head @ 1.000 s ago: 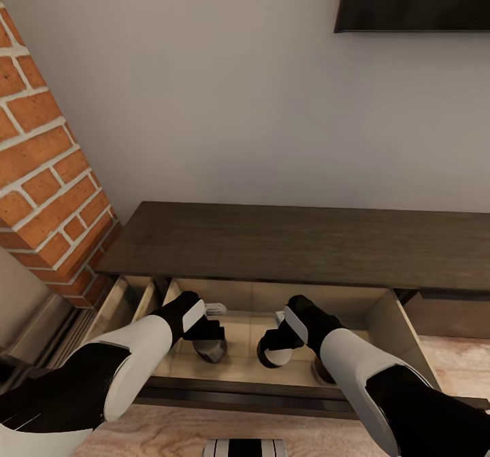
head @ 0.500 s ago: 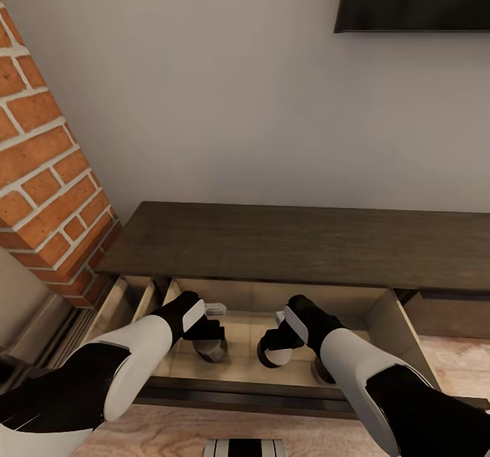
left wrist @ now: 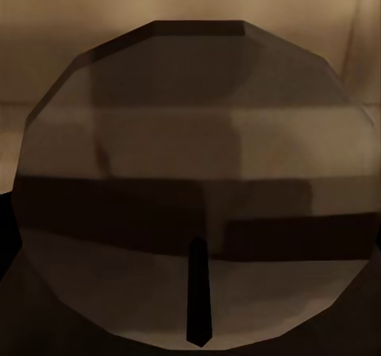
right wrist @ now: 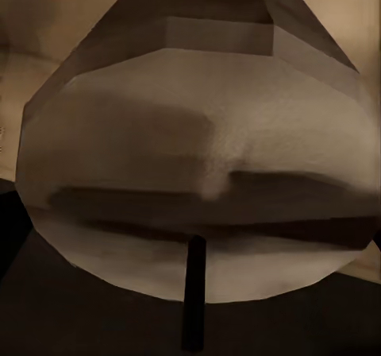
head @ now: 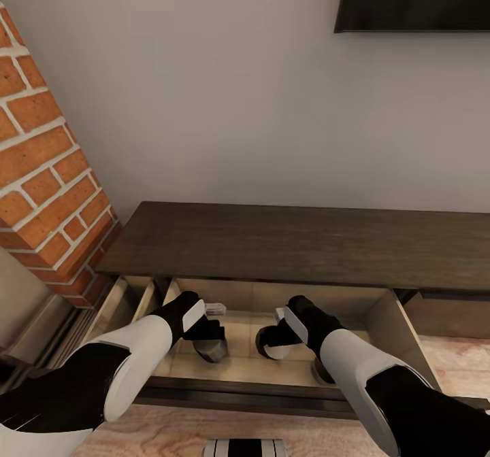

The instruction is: Place each of the two pumpkins and all three candles from the living room inside a cabinet in the living room (use any cabinet), then make sure every cabinet is closed, and position the cauldron so it is next to a table in the living room.

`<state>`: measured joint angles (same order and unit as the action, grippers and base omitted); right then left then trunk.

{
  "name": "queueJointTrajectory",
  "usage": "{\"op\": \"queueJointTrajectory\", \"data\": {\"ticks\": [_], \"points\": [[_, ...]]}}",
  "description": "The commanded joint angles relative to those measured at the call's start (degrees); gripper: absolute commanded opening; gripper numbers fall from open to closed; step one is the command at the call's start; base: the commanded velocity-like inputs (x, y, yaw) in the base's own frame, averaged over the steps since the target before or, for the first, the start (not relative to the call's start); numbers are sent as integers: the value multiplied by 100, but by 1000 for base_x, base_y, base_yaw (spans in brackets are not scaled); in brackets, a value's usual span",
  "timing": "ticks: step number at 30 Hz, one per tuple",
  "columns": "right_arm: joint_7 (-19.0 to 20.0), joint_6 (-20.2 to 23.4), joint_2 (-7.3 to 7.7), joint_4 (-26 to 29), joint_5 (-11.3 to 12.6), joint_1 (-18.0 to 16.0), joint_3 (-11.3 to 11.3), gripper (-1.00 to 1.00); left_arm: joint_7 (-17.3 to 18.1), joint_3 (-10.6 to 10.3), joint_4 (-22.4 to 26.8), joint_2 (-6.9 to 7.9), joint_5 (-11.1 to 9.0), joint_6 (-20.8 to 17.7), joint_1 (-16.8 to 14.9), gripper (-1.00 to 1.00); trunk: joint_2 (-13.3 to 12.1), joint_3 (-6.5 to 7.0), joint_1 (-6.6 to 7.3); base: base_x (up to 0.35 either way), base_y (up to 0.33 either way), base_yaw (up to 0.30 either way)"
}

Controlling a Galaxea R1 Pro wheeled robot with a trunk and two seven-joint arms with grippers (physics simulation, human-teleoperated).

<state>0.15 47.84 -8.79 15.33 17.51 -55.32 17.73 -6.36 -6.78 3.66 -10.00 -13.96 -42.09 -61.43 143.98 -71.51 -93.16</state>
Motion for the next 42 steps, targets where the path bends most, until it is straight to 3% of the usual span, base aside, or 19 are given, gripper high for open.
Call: {"op": "queueJointTrajectory", "data": {"ticks": [1, 31, 32, 42], "points": [[-13, 3, 6, 5, 42, 11, 45, 100, -26, -42, 9, 0, -54, -27, 0, -100, 2, -4, 1, 0, 0, 0], [-7, -20, 9, 5, 42, 39, 47, 100, -23, -42, 32, 0, -54, -27, 0, -100, 2, -4, 1, 0, 0, 0], [-7, -20, 9, 5, 42, 39, 47, 100, -23, -42, 34, 0, -54, -27, 0, 100, 2, -4, 1, 0, 0, 0], [-3, -20, 9, 5, 42, 39, 42, 100, -23, -36, 38, 0, -62, -23, 0, 100, 2, -4, 1, 0, 0, 0]]}}
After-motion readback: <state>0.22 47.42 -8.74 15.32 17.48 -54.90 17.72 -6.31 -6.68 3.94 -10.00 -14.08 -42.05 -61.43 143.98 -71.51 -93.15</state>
